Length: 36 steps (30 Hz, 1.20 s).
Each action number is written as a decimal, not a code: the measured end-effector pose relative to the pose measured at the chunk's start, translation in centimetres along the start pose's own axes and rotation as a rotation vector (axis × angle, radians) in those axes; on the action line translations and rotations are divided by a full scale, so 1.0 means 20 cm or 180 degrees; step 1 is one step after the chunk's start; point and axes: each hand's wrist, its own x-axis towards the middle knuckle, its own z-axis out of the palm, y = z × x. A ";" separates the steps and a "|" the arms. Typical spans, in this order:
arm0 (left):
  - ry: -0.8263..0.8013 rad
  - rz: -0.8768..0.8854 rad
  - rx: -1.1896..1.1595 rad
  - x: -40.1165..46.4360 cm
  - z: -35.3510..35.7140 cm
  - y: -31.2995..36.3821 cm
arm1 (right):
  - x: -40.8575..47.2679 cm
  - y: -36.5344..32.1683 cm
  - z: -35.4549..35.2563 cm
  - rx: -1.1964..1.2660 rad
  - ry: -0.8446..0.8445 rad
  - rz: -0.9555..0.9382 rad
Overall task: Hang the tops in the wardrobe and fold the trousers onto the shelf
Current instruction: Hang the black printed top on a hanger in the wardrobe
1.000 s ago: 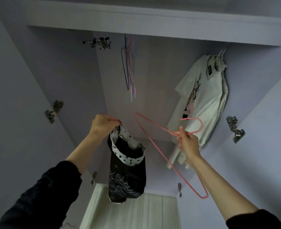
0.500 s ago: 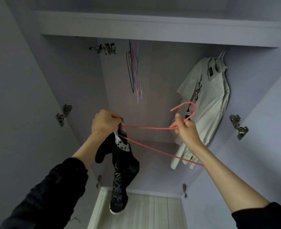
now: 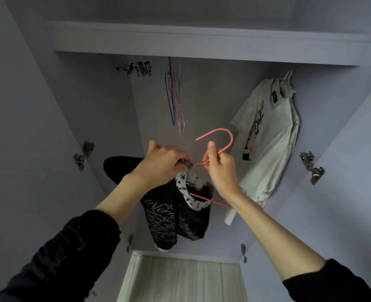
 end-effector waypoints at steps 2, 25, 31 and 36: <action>-0.0002 0.0157 -0.0092 -0.01 0.01 -0.01 | 0.00 -0.02 -0.02 0.0131 -0.0175 0.0090; 0.0854 0.0471 0.0060 -0.15 -0.06 -0.17 | 0.09 0.23 0.06 -0.2006 -0.2209 0.0889; 0.0823 -0.0123 0.0207 -0.21 -0.10 -0.26 | 0.21 0.27 -0.12 -0.2241 -0.1931 0.0410; 0.1083 -0.0393 0.0284 -0.20 -0.07 -0.24 | 0.30 0.27 -0.26 -0.2954 -0.1144 0.0681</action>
